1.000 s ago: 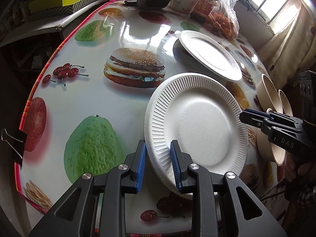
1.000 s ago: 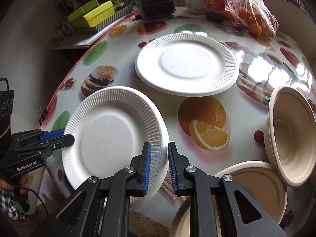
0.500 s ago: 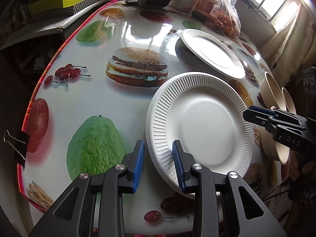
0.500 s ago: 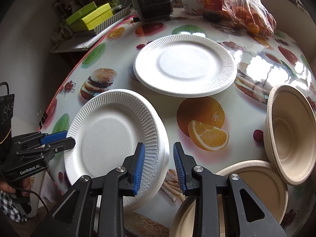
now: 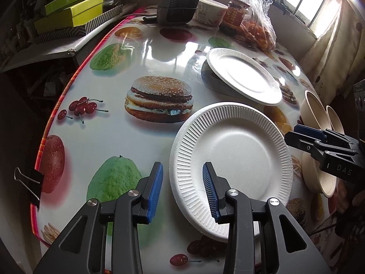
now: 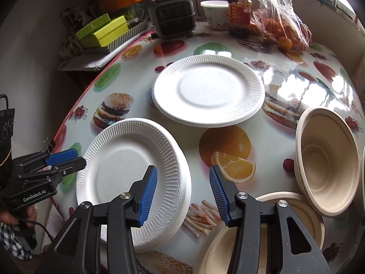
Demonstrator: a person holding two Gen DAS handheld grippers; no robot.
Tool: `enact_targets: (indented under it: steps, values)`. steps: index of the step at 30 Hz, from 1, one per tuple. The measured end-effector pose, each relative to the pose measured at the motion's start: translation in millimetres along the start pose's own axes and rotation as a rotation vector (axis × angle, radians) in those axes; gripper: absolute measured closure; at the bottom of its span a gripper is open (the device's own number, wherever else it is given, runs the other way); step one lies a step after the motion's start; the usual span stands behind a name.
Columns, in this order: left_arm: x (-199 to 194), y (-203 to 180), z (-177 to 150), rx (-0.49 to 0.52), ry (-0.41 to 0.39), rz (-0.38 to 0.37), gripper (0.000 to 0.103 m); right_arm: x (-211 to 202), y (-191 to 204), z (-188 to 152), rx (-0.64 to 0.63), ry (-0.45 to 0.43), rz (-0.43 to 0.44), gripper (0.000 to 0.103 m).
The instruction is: Organize plates and bowls
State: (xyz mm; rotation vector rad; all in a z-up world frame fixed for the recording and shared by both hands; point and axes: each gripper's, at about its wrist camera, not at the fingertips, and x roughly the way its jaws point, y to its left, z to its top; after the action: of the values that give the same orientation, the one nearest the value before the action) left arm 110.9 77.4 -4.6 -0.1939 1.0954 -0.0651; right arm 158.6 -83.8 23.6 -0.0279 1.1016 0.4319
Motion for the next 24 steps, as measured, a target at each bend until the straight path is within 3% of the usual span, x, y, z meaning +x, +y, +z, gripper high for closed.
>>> enact_targets:
  steps: [24]
  values:
    - [9.1, -38.5, 68.5, 0.131, -0.108, 0.028, 0.059, -21.0, -45.0, 43.8, 0.048, -0.134, -0.087, 0.046]
